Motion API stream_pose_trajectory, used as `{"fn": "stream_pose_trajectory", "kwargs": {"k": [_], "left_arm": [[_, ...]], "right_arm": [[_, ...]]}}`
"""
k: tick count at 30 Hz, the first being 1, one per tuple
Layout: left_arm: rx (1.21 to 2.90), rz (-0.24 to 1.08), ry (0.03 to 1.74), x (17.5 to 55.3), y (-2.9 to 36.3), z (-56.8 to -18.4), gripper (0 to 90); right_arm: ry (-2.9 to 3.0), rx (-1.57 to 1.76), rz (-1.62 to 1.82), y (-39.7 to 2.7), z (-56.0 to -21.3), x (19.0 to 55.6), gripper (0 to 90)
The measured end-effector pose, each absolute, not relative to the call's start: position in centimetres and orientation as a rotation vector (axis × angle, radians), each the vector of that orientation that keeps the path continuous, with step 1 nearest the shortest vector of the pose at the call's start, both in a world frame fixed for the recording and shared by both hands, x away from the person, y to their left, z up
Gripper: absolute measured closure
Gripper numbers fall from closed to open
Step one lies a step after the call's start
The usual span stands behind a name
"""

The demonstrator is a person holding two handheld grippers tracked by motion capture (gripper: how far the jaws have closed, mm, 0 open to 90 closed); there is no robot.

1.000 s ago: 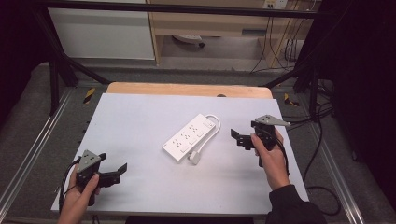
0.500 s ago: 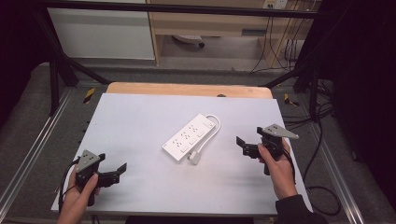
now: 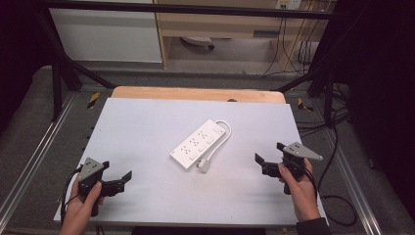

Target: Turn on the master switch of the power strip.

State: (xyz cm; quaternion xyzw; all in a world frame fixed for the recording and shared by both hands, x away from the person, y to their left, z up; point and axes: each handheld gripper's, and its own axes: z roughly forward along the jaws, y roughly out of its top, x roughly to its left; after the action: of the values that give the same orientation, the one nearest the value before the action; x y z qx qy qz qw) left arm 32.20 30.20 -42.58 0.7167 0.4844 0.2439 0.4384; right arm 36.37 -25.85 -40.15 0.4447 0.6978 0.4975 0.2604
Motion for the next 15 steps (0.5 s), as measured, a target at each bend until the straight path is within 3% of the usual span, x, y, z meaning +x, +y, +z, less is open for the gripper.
{"fn": "stream_pose_trajectory", "kwargs": {"k": [15], "left_arm": [[1.744,0.587,1.173,32.1,30.1,-42.3,7.1]], "right_arm": [[1.932,1.237,1.304,-27.9,-43.2,32.8,3.7]]}}
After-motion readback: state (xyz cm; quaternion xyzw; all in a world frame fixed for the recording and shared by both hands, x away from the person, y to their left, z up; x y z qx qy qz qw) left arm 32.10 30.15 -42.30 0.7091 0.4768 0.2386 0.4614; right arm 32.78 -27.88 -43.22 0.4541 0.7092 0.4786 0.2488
